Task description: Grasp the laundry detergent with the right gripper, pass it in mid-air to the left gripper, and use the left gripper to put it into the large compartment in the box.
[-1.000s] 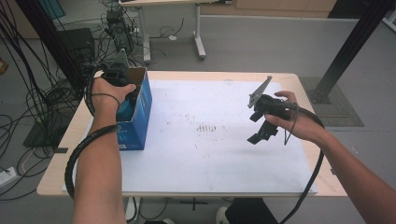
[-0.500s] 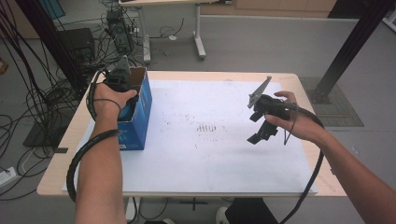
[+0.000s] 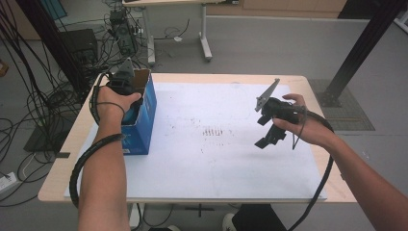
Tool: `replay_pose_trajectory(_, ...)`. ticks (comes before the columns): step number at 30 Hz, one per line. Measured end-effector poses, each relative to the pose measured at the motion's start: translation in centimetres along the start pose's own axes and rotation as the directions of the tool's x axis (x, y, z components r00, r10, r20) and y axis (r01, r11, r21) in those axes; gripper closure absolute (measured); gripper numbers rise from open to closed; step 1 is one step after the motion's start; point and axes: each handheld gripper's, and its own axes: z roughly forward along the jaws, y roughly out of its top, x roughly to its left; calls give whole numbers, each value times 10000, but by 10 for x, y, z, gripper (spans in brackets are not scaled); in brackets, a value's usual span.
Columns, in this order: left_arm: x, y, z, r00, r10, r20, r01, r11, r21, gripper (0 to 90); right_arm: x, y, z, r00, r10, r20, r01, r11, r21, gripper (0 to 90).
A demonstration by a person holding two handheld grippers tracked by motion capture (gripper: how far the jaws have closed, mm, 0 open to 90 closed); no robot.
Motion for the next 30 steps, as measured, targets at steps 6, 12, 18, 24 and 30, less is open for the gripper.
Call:
replay_pose_trajectory(6, 1, 1, 0, 10000, -45, 18, 45, 10000, 26, 367, -1, -1, -1, 10000, 47, 9, -47, 10000, -30, 48)
replay_pose_trajectory(12, 2, 1, 1, 9999, -105, 40, 105, 9999, 4, 366, -1, 0, 0, 10000, 25, 1, -25, 10000, 9, 49)
replay_pose_trajectory(18, 2, 1, 1, 9999, -121, 40, 121, 9999, -7, 366, -2, 0, 0, 10000, 21, -2, -21, 10000, 13, 49)
replay_pose_trajectory(24, 2, 1, 1, 9999, -108, 32, 108, 9999, 9, 365, -2, -1, -1, 10000, 48, 3, -48, 10000, -5, 49)
replay_pose_trajectory(30, 2, 1, 1, 9999, -125, 27, 125, 9999, -7, 365, -2, -1, -1, 10000, 55, 1, -55, 10000, 19, 48)
